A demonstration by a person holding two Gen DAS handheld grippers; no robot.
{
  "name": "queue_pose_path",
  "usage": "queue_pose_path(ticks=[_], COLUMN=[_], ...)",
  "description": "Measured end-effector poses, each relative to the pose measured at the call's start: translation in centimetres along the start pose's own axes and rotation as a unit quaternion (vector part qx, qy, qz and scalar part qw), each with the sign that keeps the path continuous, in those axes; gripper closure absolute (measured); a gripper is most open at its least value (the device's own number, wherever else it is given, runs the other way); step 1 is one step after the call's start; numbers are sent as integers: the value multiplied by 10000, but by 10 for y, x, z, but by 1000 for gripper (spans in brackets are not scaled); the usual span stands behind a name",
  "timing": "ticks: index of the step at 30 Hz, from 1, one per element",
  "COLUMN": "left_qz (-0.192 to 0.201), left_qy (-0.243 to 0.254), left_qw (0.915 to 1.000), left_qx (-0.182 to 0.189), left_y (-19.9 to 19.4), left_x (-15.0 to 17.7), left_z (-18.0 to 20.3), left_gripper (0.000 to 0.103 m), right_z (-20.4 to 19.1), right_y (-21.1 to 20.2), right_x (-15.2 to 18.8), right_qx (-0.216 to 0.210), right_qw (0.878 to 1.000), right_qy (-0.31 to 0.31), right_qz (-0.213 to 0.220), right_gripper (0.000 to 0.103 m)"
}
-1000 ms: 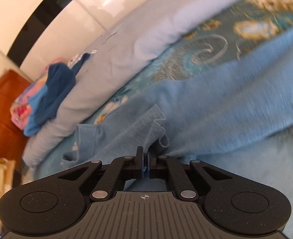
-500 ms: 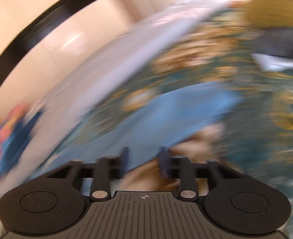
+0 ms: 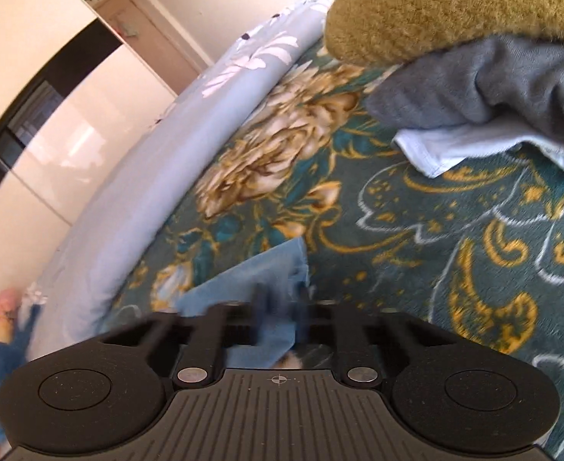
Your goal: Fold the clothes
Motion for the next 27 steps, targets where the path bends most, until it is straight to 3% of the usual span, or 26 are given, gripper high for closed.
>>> queue_pose_path(ticks=[5, 8, 12, 16, 21, 27], left_qz=[53, 89, 186, 257, -6, -125], left_qy=[-183, -347, -458, -676, -1099, -990], left_qw=[9998, 9993, 9986, 9972, 9938, 9943], left_qx=[74, 121, 164, 174, 165, 384], left_y=[-9, -15, -29, -43, -45, -41], left_x=[0, -1, -3, -5, -3, -1], left_z=[-6, -10, -17, -30, -41, -35], left_gripper=[23, 23, 23, 23, 22, 22], right_z=[-30, -76, -152, -221, -258, -252], right_y=[-26, -40, -45, -33, -5, 13], right_x=[-2, 2, 26, 85, 177, 253], right_qx=[-643, -1119, -1717, -2072, -2147, -1543], right_qw=[9972, 9907, 9737, 9485, 9210, 9024], right_qy=[-334, -753, -1495, -2313, -2921, -3241], right_qz=[189, 158, -83, -629, -1427, -2383], right_gripper=[99, 99, 99, 99, 99, 95])
Point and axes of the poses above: each gripper's, at about its wrist camera, not at the fingertips, and y roughly the way its jaws point, z to its right, x to its underside, the point moved 1 cm from there along y, roughly the way its jaws point, and after that the axes turned 7 degrees about -z, right-handed, at the moved point
